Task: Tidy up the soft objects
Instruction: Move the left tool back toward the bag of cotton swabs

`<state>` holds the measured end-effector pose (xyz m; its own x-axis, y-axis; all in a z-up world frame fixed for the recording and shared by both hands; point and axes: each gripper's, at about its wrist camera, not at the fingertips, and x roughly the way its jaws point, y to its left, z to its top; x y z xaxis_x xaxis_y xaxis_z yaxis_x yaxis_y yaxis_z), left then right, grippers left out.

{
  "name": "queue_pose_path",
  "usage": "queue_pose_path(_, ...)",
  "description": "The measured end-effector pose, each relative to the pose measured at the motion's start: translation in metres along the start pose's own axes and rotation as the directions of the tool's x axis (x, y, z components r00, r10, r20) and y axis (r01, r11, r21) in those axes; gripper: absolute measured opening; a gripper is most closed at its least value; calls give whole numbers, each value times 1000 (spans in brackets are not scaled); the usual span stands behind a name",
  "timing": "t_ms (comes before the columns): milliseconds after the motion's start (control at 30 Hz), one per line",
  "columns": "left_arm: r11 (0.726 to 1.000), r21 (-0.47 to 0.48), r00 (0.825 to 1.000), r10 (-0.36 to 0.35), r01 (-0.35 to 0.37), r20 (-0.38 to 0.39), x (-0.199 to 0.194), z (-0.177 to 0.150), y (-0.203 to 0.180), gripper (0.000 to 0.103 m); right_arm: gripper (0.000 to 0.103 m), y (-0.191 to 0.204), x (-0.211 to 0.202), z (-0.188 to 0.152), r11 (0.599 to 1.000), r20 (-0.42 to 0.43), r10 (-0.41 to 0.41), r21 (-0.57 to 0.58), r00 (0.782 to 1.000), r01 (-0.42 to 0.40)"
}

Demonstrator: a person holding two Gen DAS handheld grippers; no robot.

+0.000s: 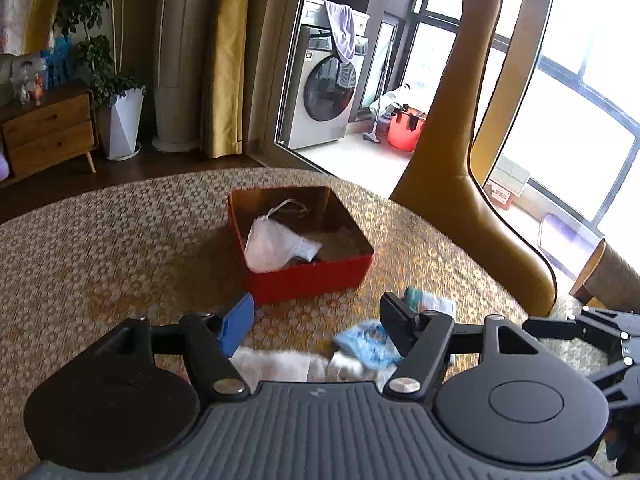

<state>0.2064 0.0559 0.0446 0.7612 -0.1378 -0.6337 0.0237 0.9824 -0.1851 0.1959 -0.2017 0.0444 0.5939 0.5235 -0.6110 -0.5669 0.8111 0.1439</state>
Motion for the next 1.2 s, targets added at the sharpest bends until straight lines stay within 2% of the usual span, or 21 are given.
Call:
queue_pose_path(167, 1000, 0, 1000, -12, 12, 11, -22, -33, 4, 83, 81, 7, -6, -18, 1000, -10, 6, -2, 1000, -6)
queue_pose_path(333, 999, -23, 1000, -22, 22, -5, -35, -63, 11, 84, 85, 16, -8, -35, 1000, -25, 29, -5, 999, -29)
queue_pose_path(433, 999, -21, 1000, -26, 26, -11, -42, -84, 15, 88, 88, 27, -9, -45, 999, -38, 45, -23, 998, -46)
queue_pose_path(600, 999, -18, 999, -46, 45, -28, -46, -113, 20, 90, 89, 38, -3, -61, 997, -72, 73, -23, 995, -74)
queue_pose_path(633, 998, -22, 998, -60, 59, -33, -47, -118, 22, 92, 89, 39, -2, -62, 997, -77, 76, -18, 994, -77)
queue_pose_path(667, 997, -25, 997, -70, 69, -41, -47, -123, 23, 100, 89, 40, 0, -65, 996, -83, 82, -16, 993, -83)
queue_pose_path(700, 997, -31, 996, -73, 72, -49, -47, -129, 24, 103, 89, 42, 1, -66, 996, -90, 88, -15, 992, -89)
queue_pose_path(1000, 997, 1, 995, -74, 74, -63, -42, -166, 20, 103, 88, 63, 18, -73, 991, -137, 128, -12, 982, -131)
queue_pose_path(1200, 999, 48, 998, -17, 20, -61, -31, -183, 21, 103, 88, 76, 36, -77, 987, -180, 157, 10, 971, -157)
